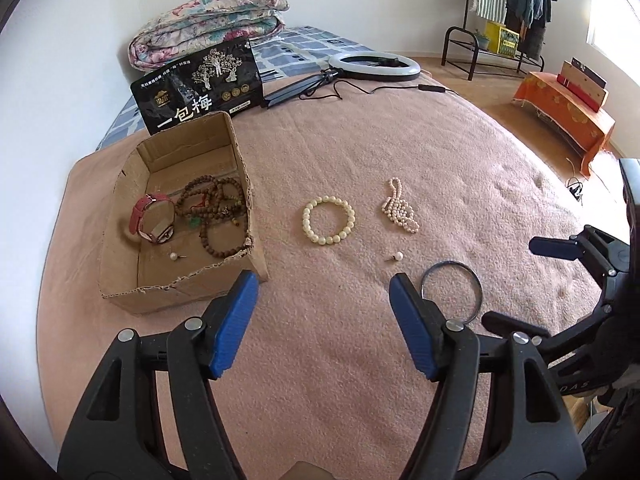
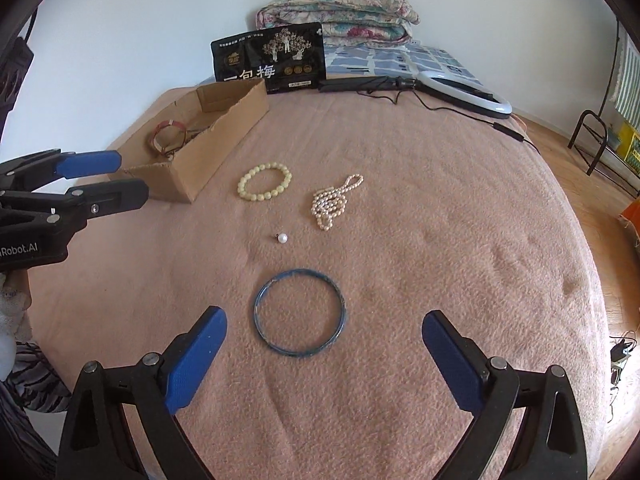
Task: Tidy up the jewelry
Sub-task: 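Move both tools toward the blue bangle and the pearl earring on the blanket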
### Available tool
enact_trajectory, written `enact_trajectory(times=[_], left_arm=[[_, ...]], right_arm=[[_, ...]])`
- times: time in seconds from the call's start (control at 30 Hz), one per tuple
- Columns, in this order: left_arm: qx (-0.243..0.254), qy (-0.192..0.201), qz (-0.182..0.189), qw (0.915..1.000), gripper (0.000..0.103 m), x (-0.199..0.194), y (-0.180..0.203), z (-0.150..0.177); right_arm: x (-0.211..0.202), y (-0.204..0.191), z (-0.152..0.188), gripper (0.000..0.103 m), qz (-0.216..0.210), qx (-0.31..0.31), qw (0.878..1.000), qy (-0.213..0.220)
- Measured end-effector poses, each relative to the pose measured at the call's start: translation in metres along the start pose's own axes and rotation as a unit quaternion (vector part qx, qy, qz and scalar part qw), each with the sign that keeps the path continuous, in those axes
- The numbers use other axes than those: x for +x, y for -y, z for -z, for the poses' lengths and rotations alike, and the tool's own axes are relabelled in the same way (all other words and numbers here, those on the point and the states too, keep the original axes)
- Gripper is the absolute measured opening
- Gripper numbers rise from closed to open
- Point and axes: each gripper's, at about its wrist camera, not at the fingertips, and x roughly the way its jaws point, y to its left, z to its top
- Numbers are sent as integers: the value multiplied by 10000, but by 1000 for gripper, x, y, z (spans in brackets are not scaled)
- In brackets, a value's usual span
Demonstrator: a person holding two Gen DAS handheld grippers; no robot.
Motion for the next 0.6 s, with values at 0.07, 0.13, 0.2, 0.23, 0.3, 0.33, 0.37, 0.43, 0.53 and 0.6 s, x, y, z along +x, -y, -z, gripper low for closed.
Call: enact_trajectory(times=[0.07,0.13,0.2,0.23,0.3,0.33,0.37,0.43,0.53,0.6], left_arm=[[-80,-87,114,9999,67,7,0,1],[-138,-140,245,9995,66,12,0,0],[-140,-147,285,9994,61,15,-1,0],[-142,-153,324,9993,61,16,-1,0],[-176,-176,383,9990,61,19,-3,0],[-192,-197,414,9988,61,20,-4,0],[-202,-225,431,9986,61,23,-4,0],[-205,-266,444,9985,61,26,-5,-1],[-147,-279,443,9985,61,29,-3,-1],[-92,-284,462,9985,61,31,-1,-1]], right_arm=[[8,-6,4,98,67,-115,9999,-17],[17,-11,5,98,63,-195,9997,-96],[24,-13,7,98,53,-214,9996,-179],[27,-15,6,98,32,-238,9995,-204],[32,-18,5,98,70,-353,9991,-237],[34,-21,5,98,109,-421,9988,-245],[37,-23,3,98,131,-466,9985,-257],[43,-24,1,98,155,-489,9982,-299],[51,-24,-2,97,244,-510,9977,-366],[55,-23,-3,92,259,-486,9977,-405]])
